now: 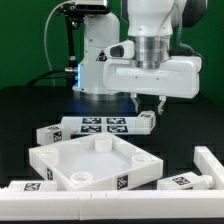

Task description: Assemble square table

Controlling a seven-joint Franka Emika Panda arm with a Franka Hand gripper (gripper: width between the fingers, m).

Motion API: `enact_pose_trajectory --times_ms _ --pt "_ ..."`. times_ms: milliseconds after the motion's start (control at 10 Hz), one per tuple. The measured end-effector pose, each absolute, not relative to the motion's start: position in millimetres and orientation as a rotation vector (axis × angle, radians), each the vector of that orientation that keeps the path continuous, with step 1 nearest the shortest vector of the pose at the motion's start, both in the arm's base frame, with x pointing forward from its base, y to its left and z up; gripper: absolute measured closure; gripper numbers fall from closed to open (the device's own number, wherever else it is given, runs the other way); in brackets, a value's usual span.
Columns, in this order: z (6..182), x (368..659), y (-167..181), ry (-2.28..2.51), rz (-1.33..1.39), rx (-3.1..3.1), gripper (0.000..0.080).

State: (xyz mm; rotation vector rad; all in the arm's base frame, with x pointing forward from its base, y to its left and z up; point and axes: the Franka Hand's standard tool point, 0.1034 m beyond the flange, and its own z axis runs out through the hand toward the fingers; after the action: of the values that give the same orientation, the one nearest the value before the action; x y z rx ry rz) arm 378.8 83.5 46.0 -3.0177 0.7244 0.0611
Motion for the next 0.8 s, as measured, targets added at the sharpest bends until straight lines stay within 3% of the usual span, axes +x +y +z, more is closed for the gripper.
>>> enact_pose_trajectory --times_ms 400,800 --pt "21.4 377.1 74.6 0.642 0.024 -3.06 0.0518" --pt "21.8 379.7 77.6 0.616 -0.038 -3.066 0.0518"
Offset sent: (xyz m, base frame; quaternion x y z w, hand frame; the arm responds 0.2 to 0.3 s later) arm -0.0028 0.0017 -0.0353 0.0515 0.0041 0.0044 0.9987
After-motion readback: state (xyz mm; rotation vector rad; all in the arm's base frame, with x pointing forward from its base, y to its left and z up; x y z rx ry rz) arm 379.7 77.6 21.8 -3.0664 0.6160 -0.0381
